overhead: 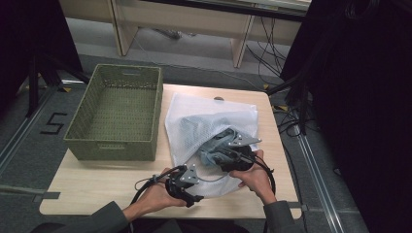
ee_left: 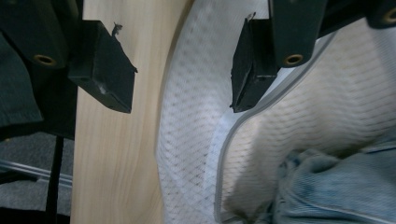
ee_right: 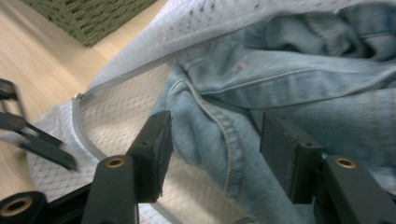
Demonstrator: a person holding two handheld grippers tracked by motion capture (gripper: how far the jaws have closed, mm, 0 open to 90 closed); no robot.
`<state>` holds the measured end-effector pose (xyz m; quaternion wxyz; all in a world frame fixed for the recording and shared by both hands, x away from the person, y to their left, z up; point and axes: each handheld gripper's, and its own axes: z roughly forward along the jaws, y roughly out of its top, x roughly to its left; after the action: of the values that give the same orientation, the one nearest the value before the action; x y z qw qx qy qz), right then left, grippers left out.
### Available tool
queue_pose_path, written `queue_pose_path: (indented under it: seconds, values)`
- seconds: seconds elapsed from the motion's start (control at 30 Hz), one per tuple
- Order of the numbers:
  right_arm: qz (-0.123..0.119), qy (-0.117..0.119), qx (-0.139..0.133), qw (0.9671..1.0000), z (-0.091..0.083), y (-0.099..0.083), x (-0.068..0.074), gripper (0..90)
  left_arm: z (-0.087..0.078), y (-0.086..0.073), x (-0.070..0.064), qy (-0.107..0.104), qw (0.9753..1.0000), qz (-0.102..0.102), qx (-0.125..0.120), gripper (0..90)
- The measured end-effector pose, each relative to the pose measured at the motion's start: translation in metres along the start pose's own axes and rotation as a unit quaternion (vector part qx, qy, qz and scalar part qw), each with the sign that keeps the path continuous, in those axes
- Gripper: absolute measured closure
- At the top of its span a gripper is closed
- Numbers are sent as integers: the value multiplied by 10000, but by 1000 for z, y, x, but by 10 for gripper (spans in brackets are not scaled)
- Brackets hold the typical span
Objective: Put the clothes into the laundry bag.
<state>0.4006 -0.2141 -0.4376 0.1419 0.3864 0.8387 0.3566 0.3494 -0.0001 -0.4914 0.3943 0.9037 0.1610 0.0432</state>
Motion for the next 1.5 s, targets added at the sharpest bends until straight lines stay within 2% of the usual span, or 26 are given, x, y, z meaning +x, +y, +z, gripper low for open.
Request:
queue_pose_path:
  seconds: [0.07, 0.1, 0.17, 0.2, 0.23, 0.27, 0.33, 0.37, 0.4, 0.43, 0.47, 0.57, 0.7, 0.73, 0.77, 0.8, 0.83, 0.9, 0.97, 1.0, 1.13, 1.23, 1.3, 1.37, 1.47, 1.5]
  values:
    - [-60, 28, -9, 10000, 4, -1, 2, 443, 9, 2, 0, -119, 9998, -50, -157, 383]
    - [-99, 89, 133, 9998, 6, -2, 4, 440, 18, 3, -1, -97, 9999, -68, -77, 417]
    - [-121, 65, 34, 9999, 11, -4, 6, 436, 26, 1, -2, -126, 9999, -9, 111, 484]
    - [-121, 65, 34, 9999, 11, -4, 6, 436, 26, 1, -2, -126, 9999, -9, 111, 538]
    - [-115, 125, 163, 9997, 10, -4, 6, 434, 30, 1, -3, -35, 9999, 110, 82, 569]
    - [-14, 106, 6, 9999, 13, -5, 7, 433, 28, 3, -2, 61, 9991, 342, 226, 626]
    - [-80, 91, 33, 9999, 13, -5, 6, 429, 28, 3, -2, 99, 9993, 253, 274, 701]
    - [94, 205, -2, 9997, 15, -7, 6, 427, 28, 3, -2, 96, 9991, 309, 286, 805]
    - [102, 256, 202, 9994, 13, -6, 4, 432, 29, 2, -5, 105, 9997, 134, 196, 838]
    - [53, 189, -44, 9998, 19, -9, 4, 435, 29, 2, -5, 105, 9997, 134, 196, 860]
    - [52, 227, 211, 9995, 18, -9, 4, 435, 28, 3, -5, 87, 9990, 304, 307, 874]
    - [-171, 156, 180, 9996, 28, -14, 5, 431, 27, 2, -7, 90, 9997, 115, 205, 886]
    - [-231, 167, 441, 9986, 40, -20, 10, 407, 26, 1, -8, 52, 9993, 223, 311, 889]
    - [-254, 122, 412, 9988, 44, -23, 11, 429, 27, 0, -11, 67, 9998, 47, 207, 890]
    - [-311, 36, 459, 9985, 48, -25, 13, 471, 26, 1, -9, 50, 9993, 253, 287, 890]
    - [-311, 36, 459, 9985, 48, -25, 13, 471, 26, 1, -9, 50, 9993, 253, 287, 890]
    - [-346, -260, 496, 9978, 53, -26, 15, 618, 27, 1, -9, 41, 9996, 153, 215, 890]
    - [-377, -433, 640, 9963, 56, -22, 18, 703, 26, 1, -10, 33, 9997, 153, 206, 891]
    - [-543, -530, 650, 9950, 57, -18, 17, 736, 25, 1, -8, 35, 9990, 325, 308, 891]
    - [-586, -724, 606, 9938, 62, -13, 19, 771, 26, 0, -11, 49, 9996, 134, 243, 892]
    - [-404, -1008, 379, 9934, 77, 4, 15, 784, 26, 0, -11, -26, 9997, 51, 232, 892]
    - [-393, -1298, 212, 9905, 87, 19, 7, 787, 25, -1, -10, -41, 9996, 86, 248, 892]
    - [-281, -1251, 63, 9917, 92, 24, -2, 781, 25, -1, -11, -60, 9997, 62, 245, 892]
    - [51, -1000, 166, 9948, 98, 23, -4, 755, 25, -1, -11, -57, 9996, 73, 264, 892]
    - [-104, -945, 197, 9953, 99, 20, -3, 702, 24, -1, -10, -89, 9996, 118, 255, 891]
    - [-118, -770, 203, 9968, 94, 21, -1, 633, 24, -1, -10, -121, 9996, 70, 255, 890]
